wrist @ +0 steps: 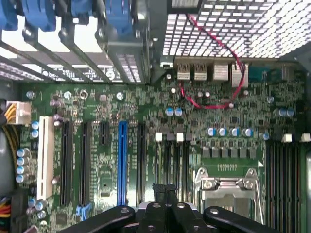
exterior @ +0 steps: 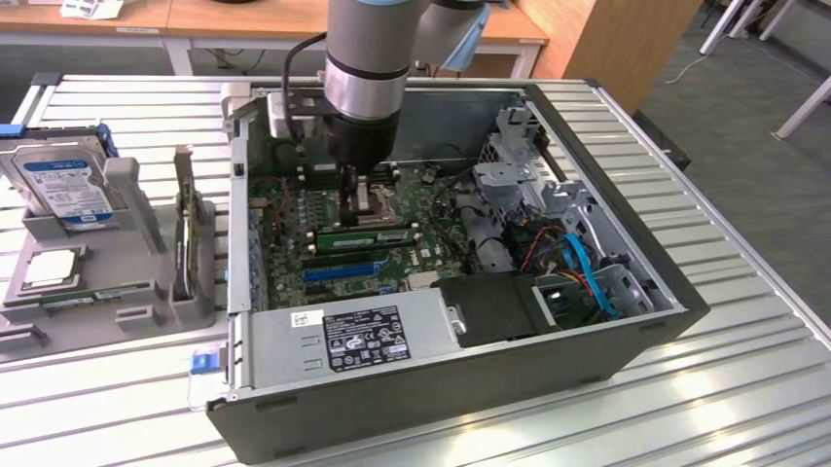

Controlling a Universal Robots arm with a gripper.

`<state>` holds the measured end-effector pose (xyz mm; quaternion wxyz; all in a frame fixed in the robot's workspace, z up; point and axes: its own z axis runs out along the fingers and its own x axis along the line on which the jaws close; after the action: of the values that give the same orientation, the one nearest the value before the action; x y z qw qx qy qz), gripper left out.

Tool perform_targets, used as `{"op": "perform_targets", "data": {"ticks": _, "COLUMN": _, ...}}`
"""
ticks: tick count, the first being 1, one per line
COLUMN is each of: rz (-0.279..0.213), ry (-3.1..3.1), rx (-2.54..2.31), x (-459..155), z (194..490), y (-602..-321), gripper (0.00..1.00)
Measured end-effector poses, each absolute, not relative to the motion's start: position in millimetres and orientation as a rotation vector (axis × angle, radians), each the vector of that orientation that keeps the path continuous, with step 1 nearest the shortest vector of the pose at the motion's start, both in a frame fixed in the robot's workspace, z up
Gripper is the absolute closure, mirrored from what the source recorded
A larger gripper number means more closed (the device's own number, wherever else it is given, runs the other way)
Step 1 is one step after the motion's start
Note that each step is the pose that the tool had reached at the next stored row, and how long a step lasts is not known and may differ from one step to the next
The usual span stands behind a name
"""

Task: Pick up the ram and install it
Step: 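Press down the ram until it locks into place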

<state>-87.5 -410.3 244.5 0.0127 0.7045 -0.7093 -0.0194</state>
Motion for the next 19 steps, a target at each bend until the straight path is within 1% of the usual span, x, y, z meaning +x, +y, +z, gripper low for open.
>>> {"op": "perform_targets", "data": {"ticks": 12, "rz": -0.060, "ry": -2.210, "rx": 2.196, "x": -95.3, "z": 244.4, "y": -410.3, "gripper": 0.90}}
{"op": "perform_targets", "data": {"ticks": 19, "rz": -0.060, "ry": -2.211, "rx": 2.196, "x": -95.2, "z": 239.4, "y": -410.3, "gripper": 0.90}}
